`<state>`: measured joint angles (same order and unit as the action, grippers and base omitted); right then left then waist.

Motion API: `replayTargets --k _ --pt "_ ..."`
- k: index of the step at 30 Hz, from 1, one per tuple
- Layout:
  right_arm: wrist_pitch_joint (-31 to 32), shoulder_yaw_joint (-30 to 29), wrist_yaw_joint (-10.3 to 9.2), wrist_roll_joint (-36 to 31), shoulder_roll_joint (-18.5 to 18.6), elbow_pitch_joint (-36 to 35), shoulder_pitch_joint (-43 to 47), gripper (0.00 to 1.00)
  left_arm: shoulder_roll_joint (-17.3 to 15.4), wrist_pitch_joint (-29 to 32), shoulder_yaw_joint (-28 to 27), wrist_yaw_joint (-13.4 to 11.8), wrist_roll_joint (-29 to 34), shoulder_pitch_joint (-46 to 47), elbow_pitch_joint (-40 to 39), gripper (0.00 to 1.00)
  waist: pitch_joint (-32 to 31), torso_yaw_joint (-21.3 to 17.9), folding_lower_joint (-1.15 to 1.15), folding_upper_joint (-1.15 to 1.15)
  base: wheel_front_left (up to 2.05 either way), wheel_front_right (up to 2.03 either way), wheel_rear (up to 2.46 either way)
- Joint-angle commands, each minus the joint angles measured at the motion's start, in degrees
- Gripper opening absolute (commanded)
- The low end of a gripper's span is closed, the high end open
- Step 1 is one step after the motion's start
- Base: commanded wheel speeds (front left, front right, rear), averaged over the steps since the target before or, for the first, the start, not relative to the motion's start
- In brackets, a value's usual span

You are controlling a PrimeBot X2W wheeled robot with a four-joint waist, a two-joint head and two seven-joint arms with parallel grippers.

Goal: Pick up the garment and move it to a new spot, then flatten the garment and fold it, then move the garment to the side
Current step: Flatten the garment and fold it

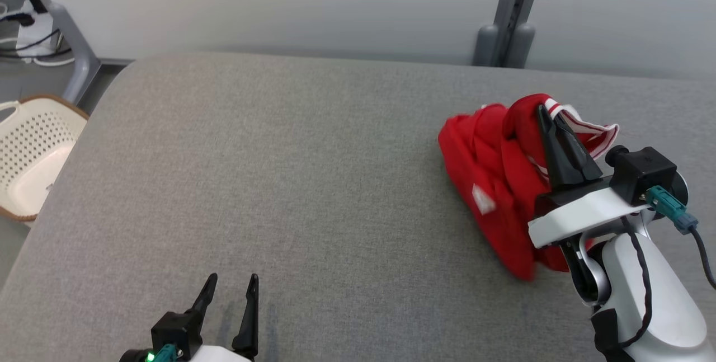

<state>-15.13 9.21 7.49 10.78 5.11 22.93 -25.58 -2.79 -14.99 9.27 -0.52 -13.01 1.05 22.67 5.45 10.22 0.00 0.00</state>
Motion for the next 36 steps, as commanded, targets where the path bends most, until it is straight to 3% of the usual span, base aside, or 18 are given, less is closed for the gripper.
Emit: replayTargets --k 1,6,13,14,15,16,17,27,36 --pt "0.0 0.3 0.00 0.7 0.3 -0.7 -0.3 0.00 -0.2 -0.3 -0.4 -0.1 0.0 -0.7 0.0 1.00 -1.9 -1.1 0.00 0.00 0.00 0.00 0.00" --pt "0.0 0.9 0.00 1.7 0.8 -0.3 1.1 0.00 -0.2 -0.3 -0.9 0.0 0.3 -2.4 0.1 1.00 -4.1 -2.6 0.00 0.00 0.00 0.00 0.00" --pt "0.0 -2.7 0.00 -0.5 2.8 4.9 5.0 0.00 -0.2 -0.3 -0.8 0.5 0.5 -2.4 -0.1 1.00 -4.2 -3.9 0.00 0.00 0.00 0.00 0.00" --pt "0.0 -3.4 -0.01 -0.8 3.0 6.2 5.7 0.04 -0.2 -0.3 -0.6 0.5 0.6 -2.3 -0.2 1.00 -4.1 -4.1 0.00 0.00 0.00 0.00 0.00" --pt "0.0 -4.3 0.00 -1.3 3.2 7.5 6.1 0.25 -0.2 -0.3 -0.6 0.5 0.6 -2.2 -0.2 1.00 -3.9 -4.2 0.00 0.00 0.00 0.00 0.00" --pt "0.0 -4.7 0.00 -2.0 3.6 8.6 6.3 0.80 -0.2 -0.3 -0.5 0.6 0.6 -2.0 -0.2 1.00 -3.8 -4.3 0.00 0.00 0.00 0.00 0.00" --pt "0.0 -5.5 0.00 -2.1 3.5 9.4 6.5 1.00 -0.2 -0.3 -0.5 0.6 0.7 -1.9 -0.2 1.00 -3.6 -4.5 0.00 0.00 0.00 0.00 0.00" --pt "0.0 -9.9 0.00 -4.0 1.7 6.7 8.5 1.00 -0.2 -0.3 0.0 1.0 1.1 -1.0 -0.5 1.00 -2.8 -7.5 0.00 0.00 0.00 0.00 0.00" --pt "0.0 -10.9 0.00 -4.0 0.3 3.1 8.6 1.00 -0.2 -0.3 4.5 2.3 0.9 1.7 -0.7 1.00 0.5 -11.3 0.00 0.00 0.00 0.00 0.00"
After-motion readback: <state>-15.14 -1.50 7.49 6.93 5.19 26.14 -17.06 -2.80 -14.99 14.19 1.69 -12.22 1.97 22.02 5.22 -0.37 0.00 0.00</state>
